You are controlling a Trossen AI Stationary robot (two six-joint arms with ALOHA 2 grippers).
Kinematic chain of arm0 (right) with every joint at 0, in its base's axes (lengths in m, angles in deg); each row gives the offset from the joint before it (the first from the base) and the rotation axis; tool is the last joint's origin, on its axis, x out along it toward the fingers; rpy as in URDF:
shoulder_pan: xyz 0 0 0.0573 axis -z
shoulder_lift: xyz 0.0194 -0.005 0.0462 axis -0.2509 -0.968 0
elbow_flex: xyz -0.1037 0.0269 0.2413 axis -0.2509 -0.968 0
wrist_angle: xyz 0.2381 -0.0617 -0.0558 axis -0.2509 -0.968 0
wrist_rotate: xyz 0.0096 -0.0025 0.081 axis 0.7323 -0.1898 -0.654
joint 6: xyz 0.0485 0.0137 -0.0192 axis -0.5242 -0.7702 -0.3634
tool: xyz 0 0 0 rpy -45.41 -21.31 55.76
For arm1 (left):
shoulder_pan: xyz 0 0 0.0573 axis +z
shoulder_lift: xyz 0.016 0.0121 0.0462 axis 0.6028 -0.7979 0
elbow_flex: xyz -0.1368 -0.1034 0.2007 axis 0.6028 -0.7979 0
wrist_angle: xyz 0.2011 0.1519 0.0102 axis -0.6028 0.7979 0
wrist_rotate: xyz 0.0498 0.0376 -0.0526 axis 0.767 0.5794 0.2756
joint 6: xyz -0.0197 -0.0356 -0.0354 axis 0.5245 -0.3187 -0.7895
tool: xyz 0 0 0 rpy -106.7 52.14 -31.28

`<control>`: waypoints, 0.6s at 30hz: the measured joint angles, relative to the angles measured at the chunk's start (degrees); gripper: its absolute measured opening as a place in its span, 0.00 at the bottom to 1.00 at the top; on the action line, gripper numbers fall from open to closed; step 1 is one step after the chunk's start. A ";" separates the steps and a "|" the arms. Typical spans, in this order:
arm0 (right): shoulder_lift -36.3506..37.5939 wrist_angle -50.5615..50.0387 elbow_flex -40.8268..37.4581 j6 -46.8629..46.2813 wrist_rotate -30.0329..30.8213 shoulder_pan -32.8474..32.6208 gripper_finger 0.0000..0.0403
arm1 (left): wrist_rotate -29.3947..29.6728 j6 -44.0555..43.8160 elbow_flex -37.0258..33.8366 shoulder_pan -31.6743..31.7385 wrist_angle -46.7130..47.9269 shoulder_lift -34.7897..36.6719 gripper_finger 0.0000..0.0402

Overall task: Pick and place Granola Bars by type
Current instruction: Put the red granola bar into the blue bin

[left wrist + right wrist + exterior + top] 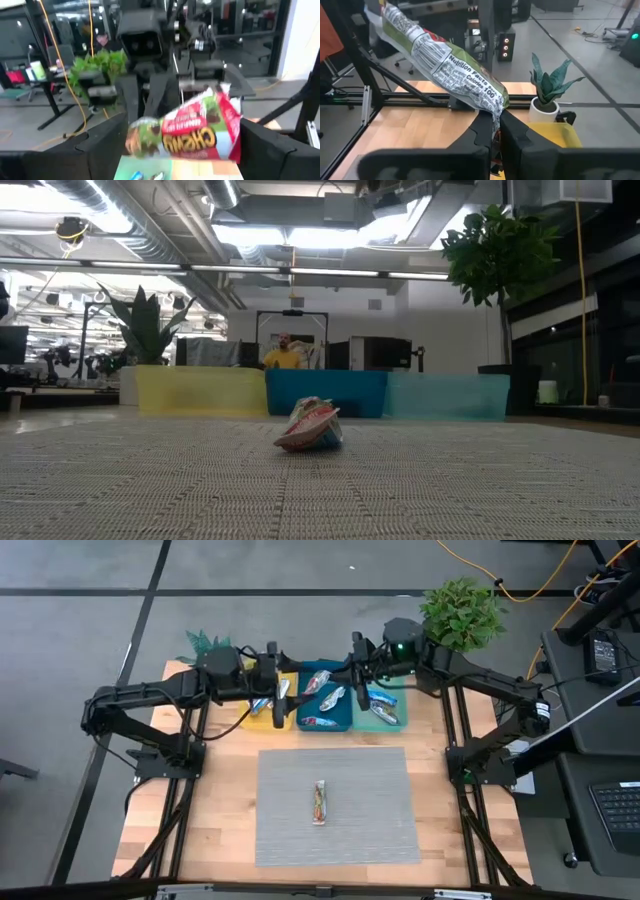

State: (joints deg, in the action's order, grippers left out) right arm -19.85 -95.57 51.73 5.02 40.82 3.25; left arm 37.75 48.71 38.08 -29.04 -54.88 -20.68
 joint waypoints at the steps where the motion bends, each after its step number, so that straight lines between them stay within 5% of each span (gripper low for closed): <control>1: -0.13 0.04 0.00 0.02 -0.56 0.23 0.05 | -0.01 -0.02 0.02 -0.03 -0.65 -0.12 0.78; 18: -4.64 3.32 0.00 -0.24 -7.12 1.24 0.07 | 2.69 -1.63 0.00 -0.13 -0.51 -3.14 0.77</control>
State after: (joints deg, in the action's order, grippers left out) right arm -24.49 -92.25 51.73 4.78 33.70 4.50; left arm 40.44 47.09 38.08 -29.17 -55.39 -23.82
